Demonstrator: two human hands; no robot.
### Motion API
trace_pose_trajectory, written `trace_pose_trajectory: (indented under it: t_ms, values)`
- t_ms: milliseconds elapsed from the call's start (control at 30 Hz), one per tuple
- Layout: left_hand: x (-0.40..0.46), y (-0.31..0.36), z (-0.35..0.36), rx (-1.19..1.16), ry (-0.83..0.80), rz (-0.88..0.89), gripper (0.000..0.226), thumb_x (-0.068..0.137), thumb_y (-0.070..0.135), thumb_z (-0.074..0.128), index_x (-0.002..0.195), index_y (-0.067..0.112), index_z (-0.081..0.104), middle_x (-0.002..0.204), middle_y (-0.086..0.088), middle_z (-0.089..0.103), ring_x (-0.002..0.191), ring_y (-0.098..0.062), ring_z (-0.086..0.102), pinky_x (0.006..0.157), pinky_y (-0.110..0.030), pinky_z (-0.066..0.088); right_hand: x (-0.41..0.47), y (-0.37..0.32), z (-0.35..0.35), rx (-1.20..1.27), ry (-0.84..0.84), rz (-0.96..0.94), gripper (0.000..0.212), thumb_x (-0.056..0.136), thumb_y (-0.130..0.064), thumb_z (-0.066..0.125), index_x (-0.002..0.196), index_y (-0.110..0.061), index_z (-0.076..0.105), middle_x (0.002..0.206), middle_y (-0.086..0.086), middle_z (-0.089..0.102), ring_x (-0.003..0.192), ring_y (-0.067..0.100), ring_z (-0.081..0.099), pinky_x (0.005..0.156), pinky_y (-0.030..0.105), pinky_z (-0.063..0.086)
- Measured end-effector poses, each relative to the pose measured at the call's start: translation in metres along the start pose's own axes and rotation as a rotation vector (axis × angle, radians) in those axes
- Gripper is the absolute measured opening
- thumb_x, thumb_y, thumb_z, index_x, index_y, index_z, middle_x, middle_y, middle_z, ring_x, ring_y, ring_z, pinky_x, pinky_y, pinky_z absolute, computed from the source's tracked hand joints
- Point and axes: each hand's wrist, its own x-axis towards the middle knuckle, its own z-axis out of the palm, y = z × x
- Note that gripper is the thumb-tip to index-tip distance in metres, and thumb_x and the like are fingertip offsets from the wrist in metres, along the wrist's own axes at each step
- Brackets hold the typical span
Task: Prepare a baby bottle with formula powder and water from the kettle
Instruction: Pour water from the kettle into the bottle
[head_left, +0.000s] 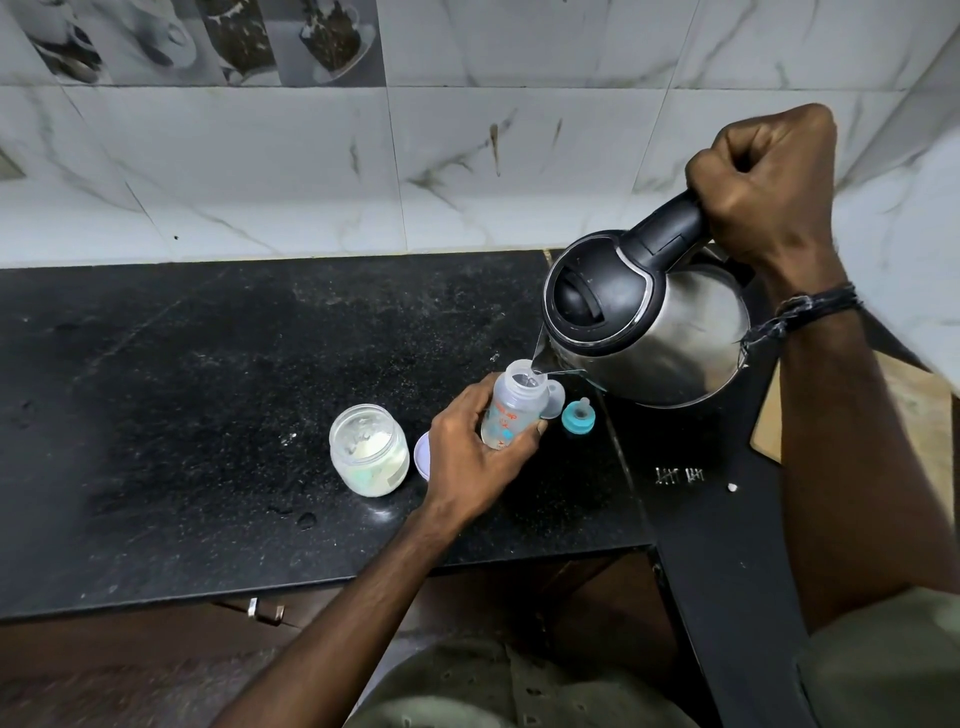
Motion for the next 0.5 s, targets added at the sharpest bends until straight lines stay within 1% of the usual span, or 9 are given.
trace_pose_trajectory:
  t_ms: [133,233,367,433,500]
  values:
    - [-0.0009,0.0008,-0.0002,-0.014,0.001,0.006,0.047,0.078,0.020,0.085,0.122,0.017,0.072,0.111,0.003,0.076,0.100,-0.009,0.070,0.083,-0.023,0.055,-0.0007,-0.0007,-0.0007,-0.002,-0.001,-0.012,0.034,0.069,-0.021,0.054,0.043,-0.015,0.033,0.037,-0.008,0.036,0.037,0.006,0.023,0.045,0.019,0.019]
    - [-0.0017,0.0029,-0.0002,-0.012,0.003,0.010,0.046,0.078,0.019,0.085,0.122,0.020,0.071,0.110,0.004,0.076,0.098,-0.006,0.069,0.082,-0.019,0.052,-0.0014,-0.0005,-0.0008,-0.001,-0.004,-0.013,0.033,0.069,-0.021,0.054,0.043,-0.014,0.035,0.038,-0.008,0.037,0.037,0.007,0.024,0.045,0.019,0.019]
    - [-0.0026,0.0037,0.0005,-0.019,0.009,0.009,0.049,0.077,0.027,0.085,0.124,0.022,0.071,0.112,0.007,0.076,0.100,-0.007,0.070,0.085,-0.024,0.055,-0.0017,-0.0005,-0.0014,-0.003,0.001,0.005,0.031,0.068,-0.021,0.054,0.044,-0.008,0.038,0.038,-0.007,0.035,0.039,0.006,0.023,0.045,0.021,0.019]
    - [-0.0028,0.0034,0.0004,-0.018,0.011,0.007,0.051,0.077,0.031,0.084,0.125,0.021,0.071,0.112,0.006,0.076,0.100,-0.008,0.070,0.085,-0.026,0.056,-0.0025,-0.0007,-0.0016,-0.002,0.001,0.005,0.032,0.068,-0.021,0.054,0.044,-0.009,0.037,0.038,-0.007,0.035,0.039,0.007,0.022,0.045,0.021,0.019]
    - [-0.0033,0.0041,-0.0002,-0.019,0.007,0.006,0.050,0.077,0.028,0.085,0.124,0.022,0.071,0.111,0.006,0.076,0.099,-0.007,0.070,0.083,-0.025,0.055,-0.0032,-0.0012,-0.0020,0.003,0.003,0.007,0.033,0.068,-0.021,0.054,0.043,-0.011,0.034,0.038,-0.006,0.034,0.039,0.007,0.021,0.045,0.021,0.019]
